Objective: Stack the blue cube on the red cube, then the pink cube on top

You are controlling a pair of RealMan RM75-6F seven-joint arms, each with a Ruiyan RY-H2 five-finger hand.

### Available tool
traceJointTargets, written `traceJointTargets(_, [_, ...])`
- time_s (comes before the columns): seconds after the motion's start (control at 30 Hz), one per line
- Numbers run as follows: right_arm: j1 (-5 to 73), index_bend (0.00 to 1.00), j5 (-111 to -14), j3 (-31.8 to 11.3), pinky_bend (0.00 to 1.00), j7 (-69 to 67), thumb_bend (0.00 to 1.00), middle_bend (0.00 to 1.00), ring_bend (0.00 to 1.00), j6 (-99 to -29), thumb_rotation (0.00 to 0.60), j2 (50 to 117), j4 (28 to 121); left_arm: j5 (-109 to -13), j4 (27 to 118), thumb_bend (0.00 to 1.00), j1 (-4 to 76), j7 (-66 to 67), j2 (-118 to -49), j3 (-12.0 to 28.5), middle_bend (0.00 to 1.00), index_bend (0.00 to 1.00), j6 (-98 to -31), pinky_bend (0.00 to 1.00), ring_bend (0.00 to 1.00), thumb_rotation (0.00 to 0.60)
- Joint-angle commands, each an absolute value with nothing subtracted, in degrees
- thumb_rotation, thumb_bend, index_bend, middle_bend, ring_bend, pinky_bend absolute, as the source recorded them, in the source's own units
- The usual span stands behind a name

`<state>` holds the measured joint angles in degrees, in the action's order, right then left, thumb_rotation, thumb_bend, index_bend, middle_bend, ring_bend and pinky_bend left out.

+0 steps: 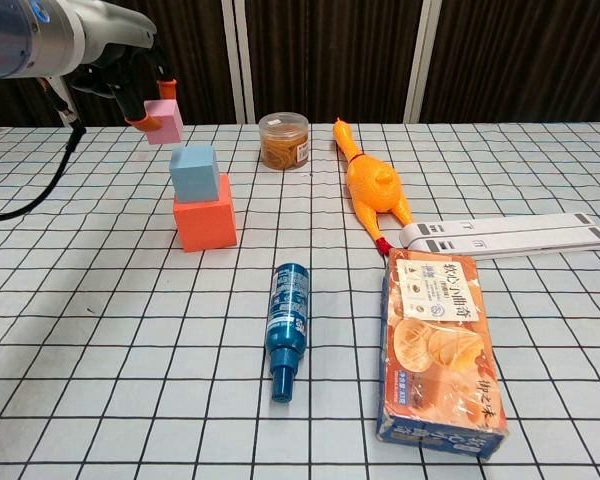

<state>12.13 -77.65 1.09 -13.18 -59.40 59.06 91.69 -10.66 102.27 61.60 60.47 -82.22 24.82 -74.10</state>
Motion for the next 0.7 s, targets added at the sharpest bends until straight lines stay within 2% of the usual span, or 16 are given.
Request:
traceJointTargets(0.03, [12.1, 0.17, -77.8, 1.1, 0.13, -13.4, 0.04, 0.04, 0.07, -59.4, 0.600, 59.0, 91.7, -10.8, 101.3, 0.44, 62.1, 59.3, -83.2, 24.4, 0.99, 0.42, -73.6, 0.84, 0.85, 0.600])
traceJointTargets(0.7, [12.0, 0.17, -78.0, 1.1, 0.13, -13.7, 0.04, 0.04, 0.07, -59.7, 0.600, 58.9, 91.5, -7.6, 99.8, 0.44, 64.6, 58.3, -84.7, 23.9, 0.99, 0.42, -74.8, 0.84, 0.85, 0.600])
